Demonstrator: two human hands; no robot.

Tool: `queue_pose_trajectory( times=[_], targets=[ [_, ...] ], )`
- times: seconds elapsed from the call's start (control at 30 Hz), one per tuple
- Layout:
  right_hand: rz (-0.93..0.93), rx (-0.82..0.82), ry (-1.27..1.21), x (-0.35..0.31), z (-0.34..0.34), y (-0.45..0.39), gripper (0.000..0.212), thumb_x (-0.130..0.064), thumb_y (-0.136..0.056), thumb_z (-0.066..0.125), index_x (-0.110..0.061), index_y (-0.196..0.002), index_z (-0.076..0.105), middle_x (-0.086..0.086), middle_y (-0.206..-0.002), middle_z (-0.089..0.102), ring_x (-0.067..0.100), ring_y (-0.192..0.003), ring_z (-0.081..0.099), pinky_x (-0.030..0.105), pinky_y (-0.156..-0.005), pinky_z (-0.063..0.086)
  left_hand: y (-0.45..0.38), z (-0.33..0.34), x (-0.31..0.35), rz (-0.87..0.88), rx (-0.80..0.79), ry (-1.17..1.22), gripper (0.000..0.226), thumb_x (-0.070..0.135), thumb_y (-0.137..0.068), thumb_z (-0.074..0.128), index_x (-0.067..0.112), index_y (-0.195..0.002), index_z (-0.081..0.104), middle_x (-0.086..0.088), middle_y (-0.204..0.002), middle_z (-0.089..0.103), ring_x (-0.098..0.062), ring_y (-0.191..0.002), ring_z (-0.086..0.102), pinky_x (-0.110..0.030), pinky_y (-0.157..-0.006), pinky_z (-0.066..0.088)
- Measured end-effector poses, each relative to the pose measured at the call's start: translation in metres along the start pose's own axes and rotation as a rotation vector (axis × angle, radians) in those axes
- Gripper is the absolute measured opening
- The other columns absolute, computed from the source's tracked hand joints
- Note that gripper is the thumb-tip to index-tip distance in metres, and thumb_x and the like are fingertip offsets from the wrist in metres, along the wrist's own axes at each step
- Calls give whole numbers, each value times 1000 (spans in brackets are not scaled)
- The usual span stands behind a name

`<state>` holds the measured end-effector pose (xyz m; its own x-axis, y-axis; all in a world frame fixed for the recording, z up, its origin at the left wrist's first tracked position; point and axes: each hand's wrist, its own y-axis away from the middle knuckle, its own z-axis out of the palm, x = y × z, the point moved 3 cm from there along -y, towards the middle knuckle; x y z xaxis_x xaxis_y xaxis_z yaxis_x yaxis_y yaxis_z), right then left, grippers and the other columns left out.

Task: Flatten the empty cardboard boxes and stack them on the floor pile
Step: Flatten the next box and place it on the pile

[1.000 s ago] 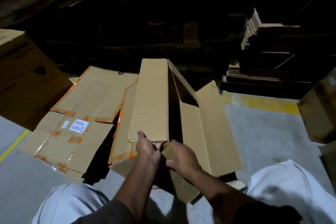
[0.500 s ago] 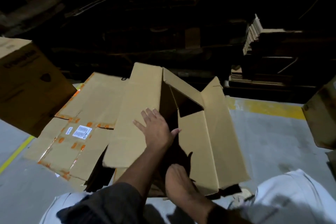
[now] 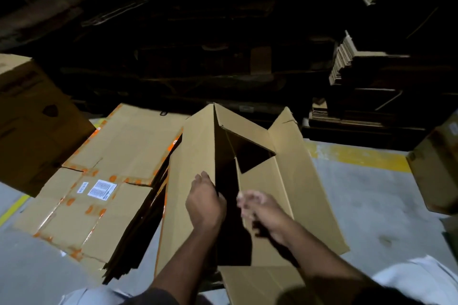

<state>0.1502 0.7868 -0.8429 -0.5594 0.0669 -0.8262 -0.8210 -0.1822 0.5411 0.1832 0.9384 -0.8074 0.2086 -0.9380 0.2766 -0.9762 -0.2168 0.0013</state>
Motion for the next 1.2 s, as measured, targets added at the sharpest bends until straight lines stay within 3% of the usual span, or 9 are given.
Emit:
queue_pose_trajectory(
  times=[0.1, 0.17, 0.27, 0.47, 0.63, 0.8, 0.9, 1.13, 1.2],
  targets=[
    [-84, 177, -245, -24, -15, -46, 21, -27, -101, 58, -21, -121, 61, 12, -140, 57, 16, -107, 64, 39, -102, 50, -1, 0, 9, 14, 14, 68, 46, 15, -86, 63, 13, -132, 54, -4, -121, 64, -21, -105, 65, -29, -82, 53],
    [-105, 189, -397, -41, -18, -71, 40, -17, -103, 53, -6, -141, 49, 17, -149, 47, 24, -127, 55, 41, -110, 44, -7, 1, 16, 32, 22, 66, 42, 17, -84, 62, 15, -125, 57, -2, -115, 65, -20, -99, 66, -29, -78, 52],
    [-120, 231, -563, -67, -25, -100, 46, -11, -105, 48, -3, -148, 38, 21, -154, 38, 32, -142, 40, 44, -112, 42, -20, -1, 29, 43, 18, 49, 38, 22, -81, 62, 17, -118, 59, 0, -111, 66, -20, -95, 66, -29, -75, 52],
    [-138, 269, -618, -97, -44, -157, 54, -12, -105, 47, -13, -155, 28, 12, -159, 32, 35, -143, 38, 53, -104, 48, -51, 9, 56, 147, 5, -102, 42, 34, -84, 66, 17, -119, 51, -5, -112, 57, -20, -89, 63, -28, -63, 46],
    [-190, 296, -626, -120, -51, -190, 54, -10, -105, 47, -14, -155, 28, 11, -159, 33, 31, -142, 40, 53, -106, 46, -67, 23, 72, 229, 8, -187, 73, 40, -91, 59, 15, -154, 31, -9, -124, 55, -23, -104, 62, -31, -67, 50],
    [-312, 444, -414, -160, -72, -213, 65, -27, -106, 46, -32, -159, 10, 5, -161, 30, 30, -139, 44, 51, -114, 38, -75, 32, 76, 215, 4, -134, 73, 38, -92, 56, 20, -157, 28, -4, -125, 54, -20, -105, 60, -30, -68, 50],
    [-440, 446, -168, -201, -95, -227, 74, -34, -105, 46, -33, -159, -5, -2, -167, 12, 27, -148, 30, 48, -118, 32, -81, 37, 80, 227, 3, -124, 72, 37, -93, 53, 22, -158, 26, -2, -127, 53, -19, -104, 59, -30, -67, 51],
    [-265, 384, 64, -188, -118, -255, 87, -69, -91, 49, -45, -157, -4, 1, -168, 9, 33, -150, 21, 61, -117, 21, -60, 38, 79, 287, -148, -58, 78, 38, -78, 68, 18, -150, 45, -8, -130, 62, -20, -104, 67, -29, -62, 56],
    [-241, 393, 79, -176, -117, -262, 98, -72, -87, 54, -39, -158, -5, 1, -168, 5, 31, -152, 16, 55, -117, 21, -51, 51, 82, 375, -194, -63, 83, 37, -86, 65, 17, -157, 29, -16, -153, 42, -26, -134, 52, -37, -87, 56]
  ],
)
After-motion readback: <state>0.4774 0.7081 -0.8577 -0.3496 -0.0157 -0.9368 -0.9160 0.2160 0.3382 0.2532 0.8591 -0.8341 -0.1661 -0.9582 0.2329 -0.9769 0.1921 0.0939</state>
